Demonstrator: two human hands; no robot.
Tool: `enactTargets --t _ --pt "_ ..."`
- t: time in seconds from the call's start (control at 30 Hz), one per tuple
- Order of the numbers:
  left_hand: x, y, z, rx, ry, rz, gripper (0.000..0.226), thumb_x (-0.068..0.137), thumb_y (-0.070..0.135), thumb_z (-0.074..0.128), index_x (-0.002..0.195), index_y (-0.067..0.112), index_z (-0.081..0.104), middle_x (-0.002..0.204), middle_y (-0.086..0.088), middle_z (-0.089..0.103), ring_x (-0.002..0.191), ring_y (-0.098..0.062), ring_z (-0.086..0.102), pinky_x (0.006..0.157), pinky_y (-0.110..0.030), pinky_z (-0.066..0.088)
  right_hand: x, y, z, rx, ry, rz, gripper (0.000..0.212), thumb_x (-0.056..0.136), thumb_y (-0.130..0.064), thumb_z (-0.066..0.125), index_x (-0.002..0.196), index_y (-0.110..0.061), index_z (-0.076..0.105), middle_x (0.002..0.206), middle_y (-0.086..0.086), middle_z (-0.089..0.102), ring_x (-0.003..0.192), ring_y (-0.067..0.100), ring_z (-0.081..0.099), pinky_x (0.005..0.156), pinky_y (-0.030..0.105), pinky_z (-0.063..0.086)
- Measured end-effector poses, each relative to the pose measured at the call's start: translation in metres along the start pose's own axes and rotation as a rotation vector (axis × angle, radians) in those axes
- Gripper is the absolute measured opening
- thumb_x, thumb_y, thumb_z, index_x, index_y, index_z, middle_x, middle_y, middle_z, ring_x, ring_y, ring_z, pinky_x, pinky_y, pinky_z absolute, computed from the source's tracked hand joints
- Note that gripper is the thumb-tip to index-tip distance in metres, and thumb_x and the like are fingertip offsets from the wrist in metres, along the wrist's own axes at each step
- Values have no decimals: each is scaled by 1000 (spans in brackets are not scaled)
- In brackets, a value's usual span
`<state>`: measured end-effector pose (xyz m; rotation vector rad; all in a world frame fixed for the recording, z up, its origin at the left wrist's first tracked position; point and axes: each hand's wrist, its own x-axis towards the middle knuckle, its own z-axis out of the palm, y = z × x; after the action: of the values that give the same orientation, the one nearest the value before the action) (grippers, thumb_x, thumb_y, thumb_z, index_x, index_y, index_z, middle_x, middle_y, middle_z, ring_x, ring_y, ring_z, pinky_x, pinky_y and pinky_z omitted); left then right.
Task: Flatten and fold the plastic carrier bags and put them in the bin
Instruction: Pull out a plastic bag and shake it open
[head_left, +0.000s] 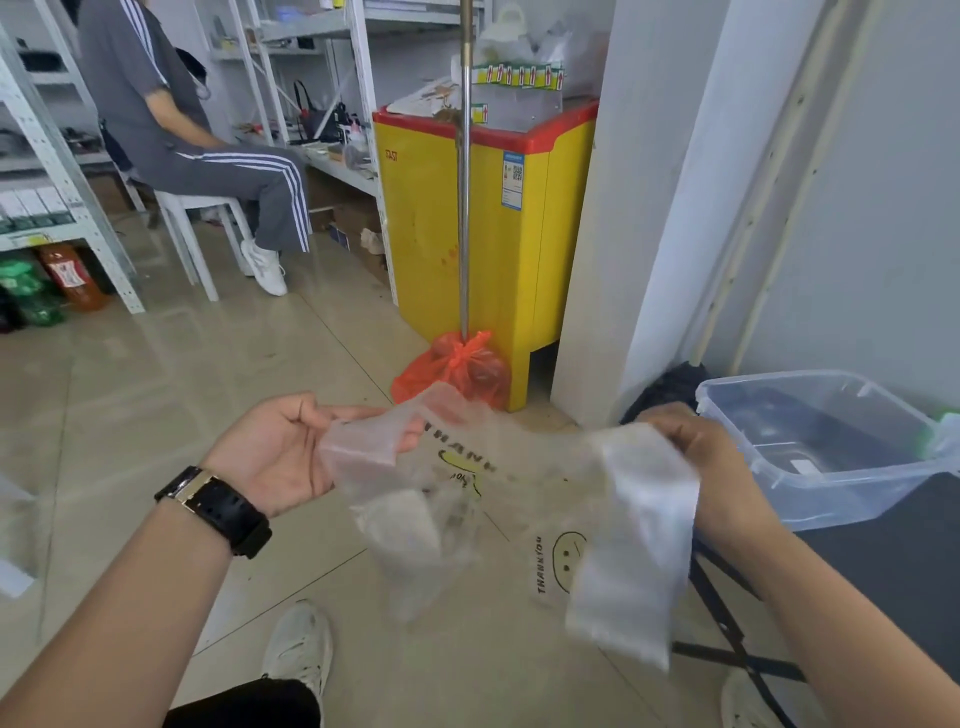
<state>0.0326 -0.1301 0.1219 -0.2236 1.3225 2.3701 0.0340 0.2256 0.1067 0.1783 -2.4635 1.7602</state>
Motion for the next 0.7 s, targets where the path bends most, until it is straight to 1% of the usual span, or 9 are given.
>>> enactTargets --t 0.07,0.1,0.17,0.23,0.3,0.37,0.47,0.6,0.7 --pt "-1 -1 -4 -50 -194 -19 61 72 3 44 129 -20 46 141 -33 45 130 -40 49 102 -44 49 1 -1 -7 119 34 59 13 85 -4 68 83 -16 74 87 8 69 72 22 60 62 30 47" --pt "2 -2 -7 -41 -247 -21 65 73 4 48 134 -19 42 143 -32 44 132 -39 47 103 -43 48 4 2 -9 209 59 145 12 88 -6 65 83 -12 75 78 8 70 65 22 60 58 28 45" --pt "10 -5 -13 31 -155 6 81 59 2 65 136 -13 45 135 -28 54 121 -36 60 88 -40 57 12 15 -13 382 108 346 15 90 -12 64 93 -4 76 79 9 73 67 23 63 61 31 49" --pt "17 -11 -16 127 14 40 77 56 -3 69 130 -6 50 122 -25 65 101 -32 70 76 -37 61 17 28 -12 545 122 514 31 88 -16 65 113 1 71 94 11 69 77 26 63 72 39 52" --pt "22 -19 -12 341 107 66 57 64 9 76 118 7 59 100 -14 72 83 -22 70 73 -32 60 17 36 -8 624 99 633 41 89 -18 63 123 4 65 104 16 66 83 30 62 82 43 52" --pt "27 -29 -6 577 167 57 51 61 28 85 108 17 67 96 0 71 85 -15 63 82 -29 50 16 38 -4 641 68 697 40 92 -19 59 125 2 64 102 16 68 80 31 64 81 43 52" --pt "36 -41 2 544 194 85 33 87 21 69 118 11 65 114 -7 73 104 -24 67 96 -37 48 16 36 -3 680 36 697 33 96 -20 55 121 -2 67 93 13 71 73 29 69 72 40 56" --pt "45 -40 9 448 322 252 27 93 12 61 119 5 61 113 -19 71 99 -33 70 92 -51 53 16 32 -5 466 62 514 35 91 -29 69 118 -6 68 109 20 74 99 43 70 93 57 54" --pt "43 -35 10 512 436 387 38 90 10 66 125 19 54 102 -19 73 95 -33 70 88 -53 55 14 21 -10 320 176 301 33 89 -14 72 118 -24 62 99 11 77 86 32 75 76 46 62"
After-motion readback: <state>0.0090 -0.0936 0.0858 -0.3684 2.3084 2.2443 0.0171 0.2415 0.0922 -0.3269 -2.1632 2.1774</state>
